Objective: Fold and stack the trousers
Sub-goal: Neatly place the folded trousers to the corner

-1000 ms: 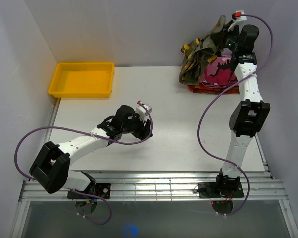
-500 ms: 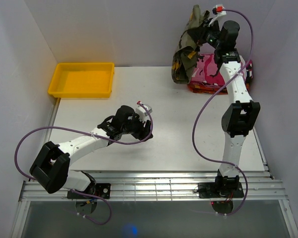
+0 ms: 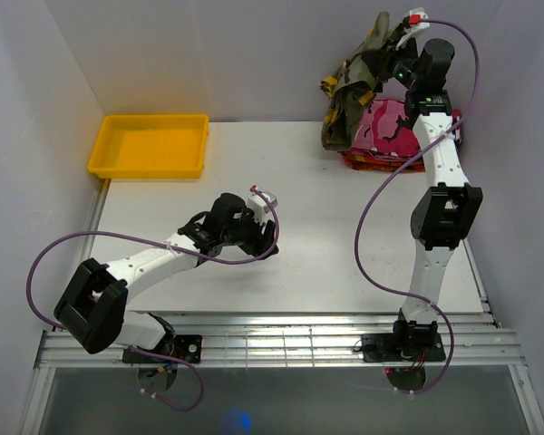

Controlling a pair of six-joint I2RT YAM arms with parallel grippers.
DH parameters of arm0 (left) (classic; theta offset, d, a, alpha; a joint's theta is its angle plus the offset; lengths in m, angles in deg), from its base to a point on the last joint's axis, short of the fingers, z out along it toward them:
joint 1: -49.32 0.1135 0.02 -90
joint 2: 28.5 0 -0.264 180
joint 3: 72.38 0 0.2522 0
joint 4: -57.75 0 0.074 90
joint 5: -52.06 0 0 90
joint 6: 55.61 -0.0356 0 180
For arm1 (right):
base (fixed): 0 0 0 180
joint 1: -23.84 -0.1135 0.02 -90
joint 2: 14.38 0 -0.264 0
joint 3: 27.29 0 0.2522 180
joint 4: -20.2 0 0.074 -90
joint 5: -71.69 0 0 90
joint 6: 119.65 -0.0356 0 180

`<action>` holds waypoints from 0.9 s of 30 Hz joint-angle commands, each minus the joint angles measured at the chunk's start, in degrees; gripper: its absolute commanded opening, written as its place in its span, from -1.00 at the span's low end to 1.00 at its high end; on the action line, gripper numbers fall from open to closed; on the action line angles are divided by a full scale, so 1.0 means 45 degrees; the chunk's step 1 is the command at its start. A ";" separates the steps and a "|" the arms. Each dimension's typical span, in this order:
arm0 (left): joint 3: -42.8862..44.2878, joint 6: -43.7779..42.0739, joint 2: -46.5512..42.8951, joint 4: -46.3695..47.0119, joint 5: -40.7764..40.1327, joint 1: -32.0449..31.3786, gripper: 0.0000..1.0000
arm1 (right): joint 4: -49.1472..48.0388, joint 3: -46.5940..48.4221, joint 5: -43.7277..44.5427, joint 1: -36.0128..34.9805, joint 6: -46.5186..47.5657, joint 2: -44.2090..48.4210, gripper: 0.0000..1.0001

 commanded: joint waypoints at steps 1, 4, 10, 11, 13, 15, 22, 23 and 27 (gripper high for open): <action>0.0236 0.0104 -0.0194 -0.0244 0.0205 0.0010 0.33 | -0.1720 0.0151 0.0462 0.1053 0.1817 0.0229 -0.85; 0.0412 0.0123 -0.0058 -0.0498 0.0224 0.0029 0.33 | -0.0843 -0.0376 0.0462 0.1659 0.3046 0.0033 -0.85; 0.0666 0.0123 0.0118 -0.0791 0.0381 0.0030 0.33 | 0.0956 -0.0867 0.2018 0.2480 0.5876 -0.0766 -0.85; 0.0705 0.0142 0.0138 -0.0811 0.0400 0.0030 0.33 | 0.1132 -0.0846 0.2372 0.2578 0.6152 -0.0980 -0.85; 0.0725 0.0143 0.0080 -0.0889 0.0498 0.0010 0.32 | 0.1134 -0.0885 0.3249 0.2695 0.6796 -0.1138 -0.85; 0.0725 0.0143 0.0060 -0.0909 0.0537 0.0010 0.32 | 0.1153 -0.0963 0.3429 0.2812 0.7637 -0.1314 -0.85; 0.0784 0.0084 -0.0018 -0.1182 0.0499 0.0010 0.32 | 0.1134 -0.0359 0.4307 0.3281 0.8811 -0.2388 -0.74; 0.0764 0.0065 -0.0038 -0.1202 0.0498 0.0029 0.32 | 0.1076 -0.0300 0.4464 0.3320 0.8831 -0.2582 -0.63; 0.0764 -0.0033 -0.0018 -0.1319 0.0459 0.0010 0.32 | 0.0355 -0.0377 0.5518 0.3379 0.9221 -0.2877 0.09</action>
